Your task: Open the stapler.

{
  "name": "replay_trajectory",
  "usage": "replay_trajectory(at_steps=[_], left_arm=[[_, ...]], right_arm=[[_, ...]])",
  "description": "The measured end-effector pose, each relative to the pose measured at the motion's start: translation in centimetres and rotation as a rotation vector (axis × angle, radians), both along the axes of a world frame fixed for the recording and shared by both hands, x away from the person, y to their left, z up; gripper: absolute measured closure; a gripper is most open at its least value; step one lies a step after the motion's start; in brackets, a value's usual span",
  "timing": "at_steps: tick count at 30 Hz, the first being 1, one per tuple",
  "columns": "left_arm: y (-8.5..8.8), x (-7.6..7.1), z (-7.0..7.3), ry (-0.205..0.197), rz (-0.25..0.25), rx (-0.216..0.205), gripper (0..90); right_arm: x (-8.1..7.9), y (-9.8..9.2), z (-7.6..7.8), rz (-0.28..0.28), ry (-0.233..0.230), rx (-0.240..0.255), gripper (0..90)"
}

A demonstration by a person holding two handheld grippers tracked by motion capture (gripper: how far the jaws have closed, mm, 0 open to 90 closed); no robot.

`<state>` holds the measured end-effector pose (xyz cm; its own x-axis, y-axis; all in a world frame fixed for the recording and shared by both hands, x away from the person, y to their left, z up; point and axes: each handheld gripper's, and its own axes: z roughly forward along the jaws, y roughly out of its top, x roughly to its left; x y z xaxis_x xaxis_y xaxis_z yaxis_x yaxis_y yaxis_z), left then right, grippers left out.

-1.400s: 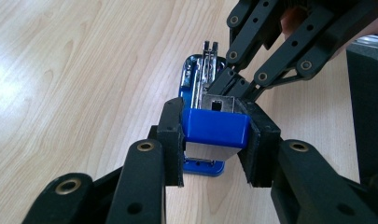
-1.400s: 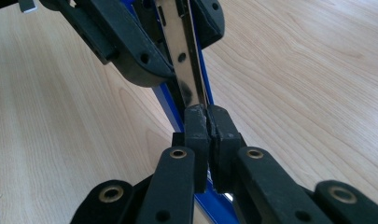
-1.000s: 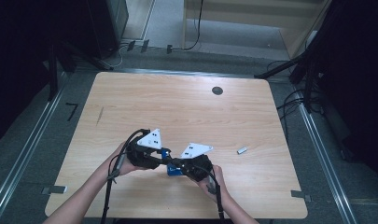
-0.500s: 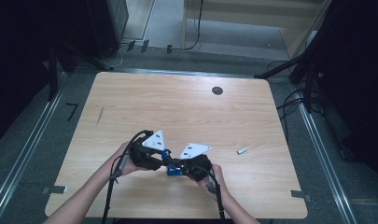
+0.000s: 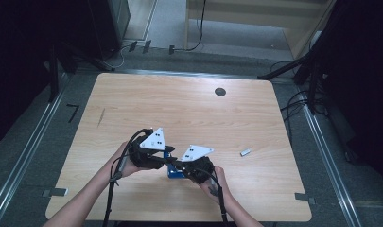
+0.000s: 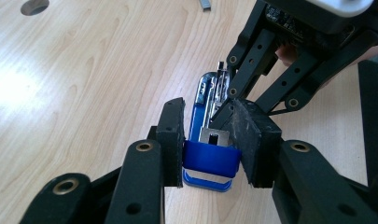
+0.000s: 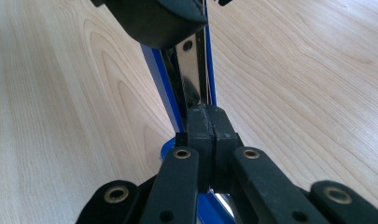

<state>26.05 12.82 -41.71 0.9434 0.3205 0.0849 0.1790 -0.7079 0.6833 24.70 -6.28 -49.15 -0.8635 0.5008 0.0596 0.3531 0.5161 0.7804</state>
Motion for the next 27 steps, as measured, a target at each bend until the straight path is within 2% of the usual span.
replay_trajectory(at_steps=[5, 8, 10, 12, 17, 19, 22, 27], left_arm=[[0.0, -0.1, 0.1, -0.008, -0.002, 0.025, 66.3], [0.2, -0.1, 0.1, -0.006, -0.004, 0.028, 66.4], [0.3, -0.1, 0.1, -0.004, -0.004, 0.033, 66.4], [0.5, -0.1, 0.1, -0.003, -0.006, 0.035, 66.4], [1.3, -0.1, 0.0, 0.013, 0.005, 0.029, 66.3], [1.4, -0.1, -0.2, 0.02, 0.006, 0.04, 66.3], [1.5, -0.1, -0.3, 0.023, 0.007, 0.046, 66.2], [1.9, -0.1, -0.5, 0.039, 0.013, 0.043, 66.1]], right_arm=[[0.0, 0.1, 0.0, 0.001, -0.009, -0.004, 90.0], [-0.1, 0.0, 0.0, 0.005, 0.005, -0.007, 90.0], [0.0, -0.1, 0.0, 0.004, 0.001, -0.026, 89.5], [0.3, -0.5, 0.1, -0.005, -0.009, -0.042, 89.5], [1.0, -3.0, -0.1, -0.075, 0.021, -0.087, 89.5], [1.1, -4.0, -0.3, -0.096, 0.026, -0.095, 89.3], [1.3, -4.8, -0.6, -0.103, 0.043, -0.129, 89.2], [1.1, -5.2, -0.6, -0.092, 0.053, -0.147, 88.3]])
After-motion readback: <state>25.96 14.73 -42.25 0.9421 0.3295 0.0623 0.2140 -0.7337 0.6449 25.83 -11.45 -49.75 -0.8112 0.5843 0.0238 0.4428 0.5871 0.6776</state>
